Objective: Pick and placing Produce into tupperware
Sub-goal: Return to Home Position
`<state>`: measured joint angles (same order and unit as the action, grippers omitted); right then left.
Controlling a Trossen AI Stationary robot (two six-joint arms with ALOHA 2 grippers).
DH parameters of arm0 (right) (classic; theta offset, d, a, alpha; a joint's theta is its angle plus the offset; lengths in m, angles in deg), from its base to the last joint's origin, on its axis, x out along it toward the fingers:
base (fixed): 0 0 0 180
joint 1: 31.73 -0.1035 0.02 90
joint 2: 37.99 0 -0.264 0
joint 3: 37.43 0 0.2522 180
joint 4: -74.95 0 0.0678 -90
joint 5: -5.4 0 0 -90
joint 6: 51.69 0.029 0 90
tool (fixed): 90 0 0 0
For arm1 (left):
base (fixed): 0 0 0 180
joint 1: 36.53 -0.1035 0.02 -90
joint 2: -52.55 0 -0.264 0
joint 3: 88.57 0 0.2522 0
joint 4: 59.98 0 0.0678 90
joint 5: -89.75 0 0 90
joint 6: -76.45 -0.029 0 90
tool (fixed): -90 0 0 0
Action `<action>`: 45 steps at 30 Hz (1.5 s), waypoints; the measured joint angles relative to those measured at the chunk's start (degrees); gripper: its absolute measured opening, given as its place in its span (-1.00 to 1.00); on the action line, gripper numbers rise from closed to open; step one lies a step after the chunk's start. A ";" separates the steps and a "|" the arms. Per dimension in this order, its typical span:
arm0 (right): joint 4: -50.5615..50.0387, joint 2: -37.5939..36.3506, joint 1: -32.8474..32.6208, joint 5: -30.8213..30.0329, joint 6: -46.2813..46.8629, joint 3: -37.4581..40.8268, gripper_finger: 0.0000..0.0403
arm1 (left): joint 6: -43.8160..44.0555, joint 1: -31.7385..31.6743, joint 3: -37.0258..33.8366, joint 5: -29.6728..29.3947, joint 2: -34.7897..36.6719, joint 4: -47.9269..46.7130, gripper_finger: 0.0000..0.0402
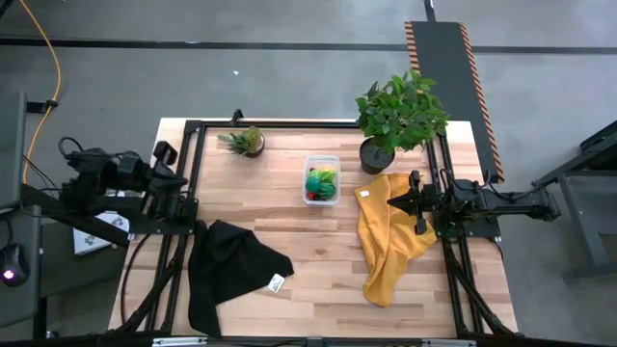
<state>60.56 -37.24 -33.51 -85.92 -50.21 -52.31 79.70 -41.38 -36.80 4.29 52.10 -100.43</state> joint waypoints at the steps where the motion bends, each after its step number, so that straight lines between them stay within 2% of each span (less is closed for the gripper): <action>1: 0.00 -0.02 0.00 0.00 0.00 0.00 -1.00 | 0.00 0.01 -0.90 0.36 -0.03 2.21 -1.00; 9: 0.00 0.00 0.00 0.00 0.00 0.00 -1.00 | 1.86 0.01 -15.45 6.84 0.14 28.33 -1.00; 16: -0.02 0.00 0.00 0.00 0.00 0.00 -1.00 | 5.30 0.01 -28.57 7.79 0.08 43.04 -1.00; 20: 0.00 0.00 0.01 0.00 0.00 0.00 -1.00 | 6.59 0.01 -32.92 8.35 0.08 47.68 -1.00; 30: -0.01 0.00 0.01 0.01 0.00 0.00 -1.00 | 6.66 0.01 -37.55 8.87 0.06 48.52 -1.00; 45: -0.02 0.00 0.00 0.02 0.00 0.00 -1.00 | 7.23 0.01 -37.54 11.55 0.06 31.88 -1.00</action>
<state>60.54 -37.24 -33.51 -85.90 -50.21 -52.31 86.93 -41.37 -74.34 15.83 52.16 -68.55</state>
